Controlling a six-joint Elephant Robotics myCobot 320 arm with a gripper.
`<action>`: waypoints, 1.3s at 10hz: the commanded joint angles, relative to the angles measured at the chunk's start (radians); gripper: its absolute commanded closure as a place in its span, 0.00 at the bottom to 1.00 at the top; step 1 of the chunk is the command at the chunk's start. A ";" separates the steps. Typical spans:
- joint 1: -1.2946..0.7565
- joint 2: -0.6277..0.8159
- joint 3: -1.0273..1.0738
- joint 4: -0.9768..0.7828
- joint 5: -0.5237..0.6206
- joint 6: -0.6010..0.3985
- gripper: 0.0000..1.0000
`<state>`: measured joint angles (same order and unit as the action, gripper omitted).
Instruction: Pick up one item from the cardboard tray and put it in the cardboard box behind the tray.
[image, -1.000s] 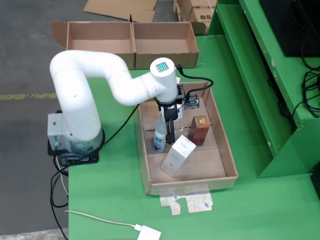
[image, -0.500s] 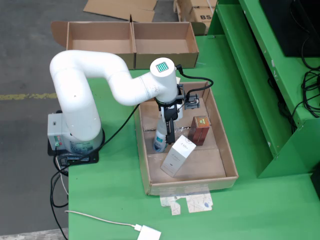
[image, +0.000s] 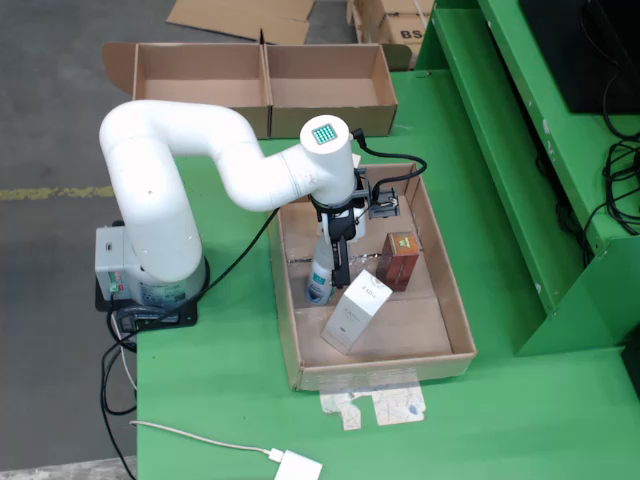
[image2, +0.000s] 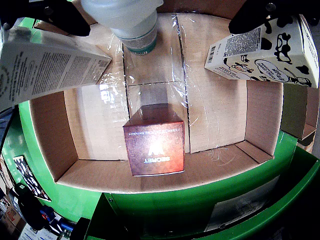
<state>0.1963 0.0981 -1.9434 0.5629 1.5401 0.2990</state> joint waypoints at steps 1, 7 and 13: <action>0.002 0.017 0.025 0.010 -0.003 -0.004 0.00; 0.002 0.017 0.025 0.010 -0.003 -0.004 0.10; 0.002 0.017 0.025 0.010 -0.003 -0.004 0.70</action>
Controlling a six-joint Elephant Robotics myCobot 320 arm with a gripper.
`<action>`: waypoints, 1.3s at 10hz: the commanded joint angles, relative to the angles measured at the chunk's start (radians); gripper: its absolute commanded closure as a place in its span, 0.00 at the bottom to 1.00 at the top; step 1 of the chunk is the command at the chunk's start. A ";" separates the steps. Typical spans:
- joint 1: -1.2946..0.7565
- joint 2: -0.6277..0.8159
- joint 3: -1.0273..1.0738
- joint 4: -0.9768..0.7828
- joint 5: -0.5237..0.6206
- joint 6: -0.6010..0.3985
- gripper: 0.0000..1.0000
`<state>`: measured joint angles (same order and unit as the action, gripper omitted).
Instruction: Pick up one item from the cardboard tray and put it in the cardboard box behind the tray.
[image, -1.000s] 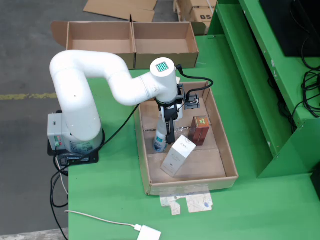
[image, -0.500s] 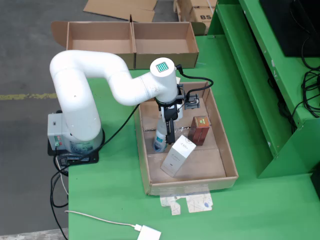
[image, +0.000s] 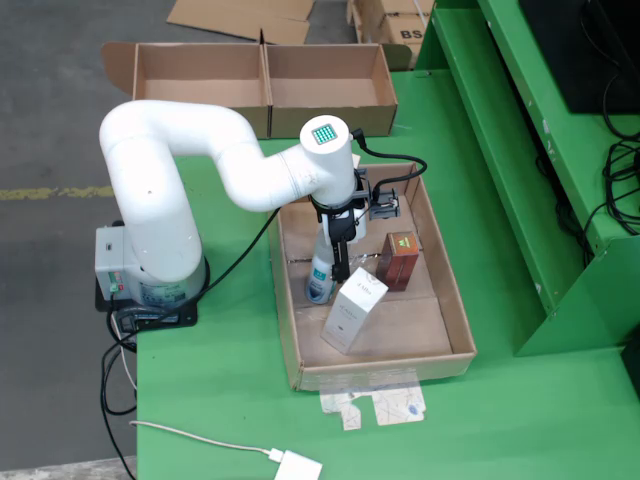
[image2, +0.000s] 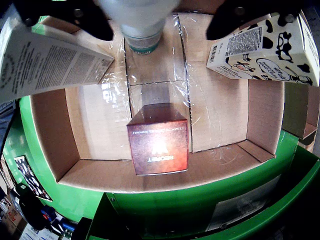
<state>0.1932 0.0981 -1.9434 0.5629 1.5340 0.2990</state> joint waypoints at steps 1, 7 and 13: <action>0.005 0.017 0.025 0.010 0.003 -0.004 0.80; 0.005 0.017 0.025 0.010 0.003 -0.004 1.00; 0.005 0.017 0.025 0.010 0.003 -0.004 1.00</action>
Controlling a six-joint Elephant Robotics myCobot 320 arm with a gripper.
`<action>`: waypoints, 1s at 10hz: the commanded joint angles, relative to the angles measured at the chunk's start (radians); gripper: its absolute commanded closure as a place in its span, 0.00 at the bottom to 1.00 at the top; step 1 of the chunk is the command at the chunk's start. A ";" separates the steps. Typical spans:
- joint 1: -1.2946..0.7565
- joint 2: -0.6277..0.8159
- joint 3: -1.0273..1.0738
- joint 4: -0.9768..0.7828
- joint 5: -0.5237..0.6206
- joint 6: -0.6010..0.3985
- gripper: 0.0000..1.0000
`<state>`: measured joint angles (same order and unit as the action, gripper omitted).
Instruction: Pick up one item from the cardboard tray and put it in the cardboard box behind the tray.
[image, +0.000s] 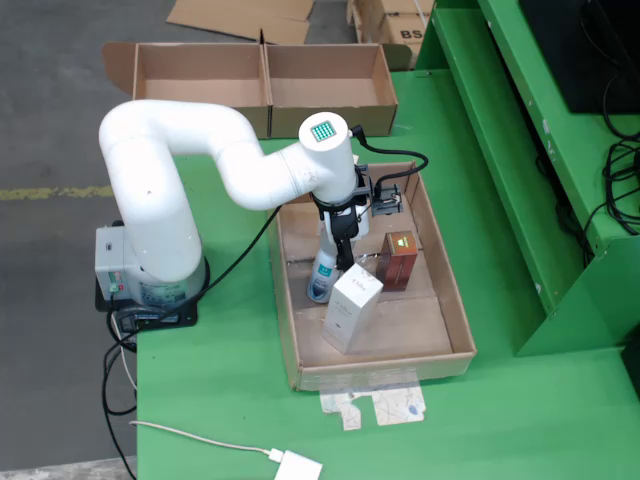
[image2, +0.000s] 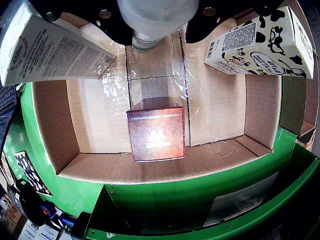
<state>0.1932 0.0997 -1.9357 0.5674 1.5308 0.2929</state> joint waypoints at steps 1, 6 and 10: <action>0.005 0.015 0.018 0.006 0.006 0.003 1.00; 0.053 0.196 -0.121 0.048 -0.008 0.023 1.00; 0.155 0.376 0.032 -0.246 -0.065 0.056 1.00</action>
<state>0.2944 0.3297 -2.0094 0.5123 1.4909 0.3435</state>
